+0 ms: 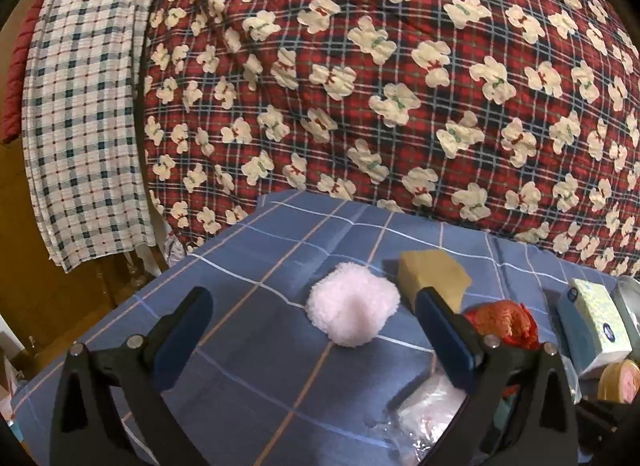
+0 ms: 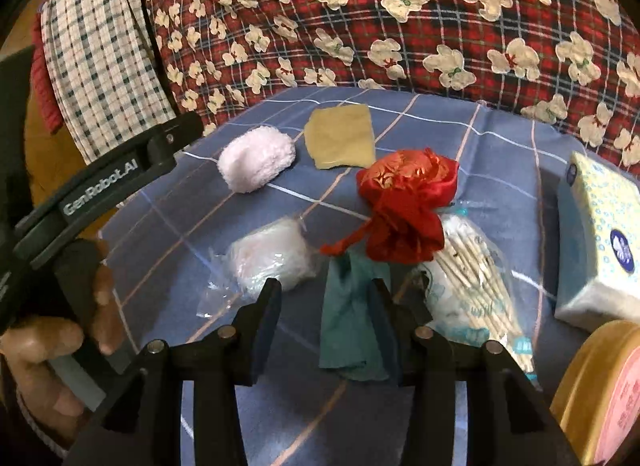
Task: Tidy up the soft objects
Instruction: 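Grasp the teal cloth with the right tool while the left tool approaches the plastic bag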
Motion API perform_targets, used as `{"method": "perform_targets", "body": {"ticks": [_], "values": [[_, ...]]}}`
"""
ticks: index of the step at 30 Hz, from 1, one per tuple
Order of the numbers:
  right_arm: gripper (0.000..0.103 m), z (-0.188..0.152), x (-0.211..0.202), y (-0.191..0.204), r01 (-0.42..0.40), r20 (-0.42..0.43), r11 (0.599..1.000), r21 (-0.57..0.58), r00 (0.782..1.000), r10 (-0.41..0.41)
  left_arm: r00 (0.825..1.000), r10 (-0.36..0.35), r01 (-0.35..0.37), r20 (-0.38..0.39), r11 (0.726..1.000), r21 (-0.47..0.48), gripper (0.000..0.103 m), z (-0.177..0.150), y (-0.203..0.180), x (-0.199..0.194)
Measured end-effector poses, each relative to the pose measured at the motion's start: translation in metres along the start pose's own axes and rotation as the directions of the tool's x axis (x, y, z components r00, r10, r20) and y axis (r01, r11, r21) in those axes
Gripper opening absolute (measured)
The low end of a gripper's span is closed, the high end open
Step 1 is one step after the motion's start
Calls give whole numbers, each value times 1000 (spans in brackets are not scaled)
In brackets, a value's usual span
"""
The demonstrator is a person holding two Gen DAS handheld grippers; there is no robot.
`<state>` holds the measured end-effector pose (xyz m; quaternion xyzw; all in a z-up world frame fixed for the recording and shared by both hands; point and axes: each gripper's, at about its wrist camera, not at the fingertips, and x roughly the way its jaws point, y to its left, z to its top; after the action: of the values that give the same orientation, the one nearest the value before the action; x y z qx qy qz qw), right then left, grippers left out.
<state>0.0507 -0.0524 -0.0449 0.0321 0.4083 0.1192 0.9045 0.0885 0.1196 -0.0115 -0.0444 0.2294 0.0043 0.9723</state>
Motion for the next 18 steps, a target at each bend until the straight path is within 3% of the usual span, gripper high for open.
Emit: {"method": "perform_targets", "body": {"ticks": [3, 9, 18], "values": [[48, 0, -3, -2, 18, 11, 1000, 7, 1000, -18, 1000, -15, 15, -17, 1000, 16, 103, -1, -3, 2], [48, -6, -21, -15, -43, 62, 998, 55, 997, 40, 999, -22, 23, -35, 1000, 21, 103, -2, -5, 3], [48, -2, 0, -21, 11, -27, 997, 80, 1000, -9, 998, -32, 33, -44, 999, 8, 103, -2, -3, 4]]}}
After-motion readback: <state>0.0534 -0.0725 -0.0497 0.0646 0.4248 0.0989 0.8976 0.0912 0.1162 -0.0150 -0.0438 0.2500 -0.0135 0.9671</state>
